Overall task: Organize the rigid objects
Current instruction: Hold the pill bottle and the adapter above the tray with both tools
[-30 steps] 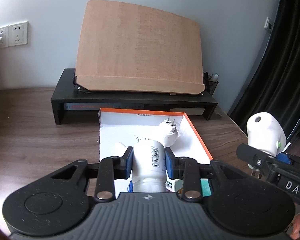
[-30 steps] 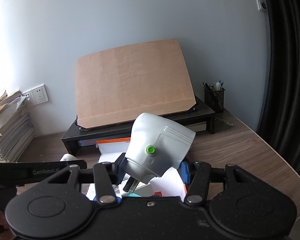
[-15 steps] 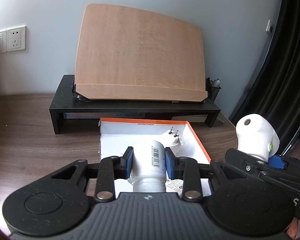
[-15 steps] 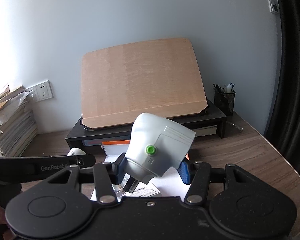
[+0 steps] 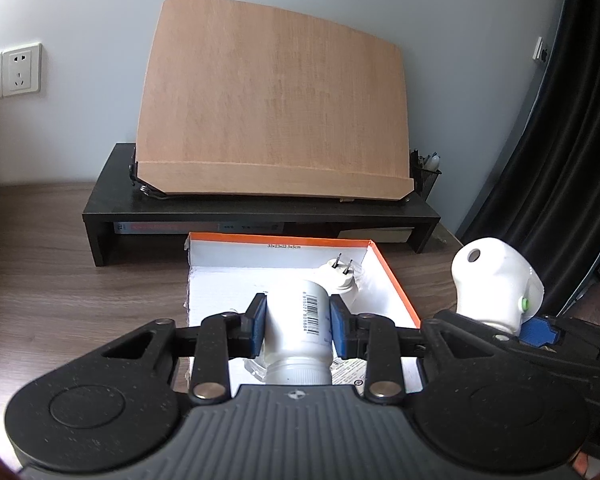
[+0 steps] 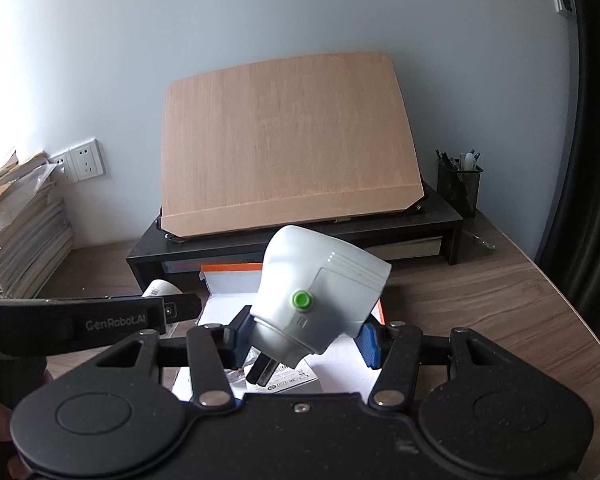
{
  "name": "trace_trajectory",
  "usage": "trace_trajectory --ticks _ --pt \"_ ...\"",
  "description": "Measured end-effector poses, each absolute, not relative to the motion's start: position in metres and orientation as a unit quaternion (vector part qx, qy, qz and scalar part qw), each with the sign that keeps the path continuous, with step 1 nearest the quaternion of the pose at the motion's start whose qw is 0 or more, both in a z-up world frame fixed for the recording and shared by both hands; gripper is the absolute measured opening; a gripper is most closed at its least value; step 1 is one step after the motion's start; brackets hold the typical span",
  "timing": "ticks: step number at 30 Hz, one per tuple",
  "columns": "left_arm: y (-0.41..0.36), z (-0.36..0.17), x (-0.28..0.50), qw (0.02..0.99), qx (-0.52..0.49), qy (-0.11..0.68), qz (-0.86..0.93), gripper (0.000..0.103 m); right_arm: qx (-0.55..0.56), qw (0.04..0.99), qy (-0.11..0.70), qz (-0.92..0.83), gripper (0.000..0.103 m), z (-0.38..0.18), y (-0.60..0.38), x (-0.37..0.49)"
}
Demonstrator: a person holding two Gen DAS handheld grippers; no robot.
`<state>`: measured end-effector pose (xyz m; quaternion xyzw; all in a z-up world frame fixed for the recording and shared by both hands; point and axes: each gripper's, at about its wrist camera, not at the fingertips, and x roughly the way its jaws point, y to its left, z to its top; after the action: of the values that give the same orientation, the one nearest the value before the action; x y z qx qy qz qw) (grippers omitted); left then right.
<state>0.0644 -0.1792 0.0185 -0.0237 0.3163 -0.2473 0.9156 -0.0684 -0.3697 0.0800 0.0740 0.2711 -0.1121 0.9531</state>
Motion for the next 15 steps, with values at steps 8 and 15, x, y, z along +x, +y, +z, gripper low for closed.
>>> trace_trajectory --ticks 8,15 --pt "-0.182 0.013 0.069 0.912 -0.015 0.324 -0.252 0.033 0.077 0.948 0.291 -0.104 0.063 0.075 -0.371 -0.058" --pt "-0.182 0.012 0.071 0.912 -0.009 0.323 -0.253 0.033 0.069 0.944 0.308 -0.096 0.063 0.073 -0.367 -0.049"
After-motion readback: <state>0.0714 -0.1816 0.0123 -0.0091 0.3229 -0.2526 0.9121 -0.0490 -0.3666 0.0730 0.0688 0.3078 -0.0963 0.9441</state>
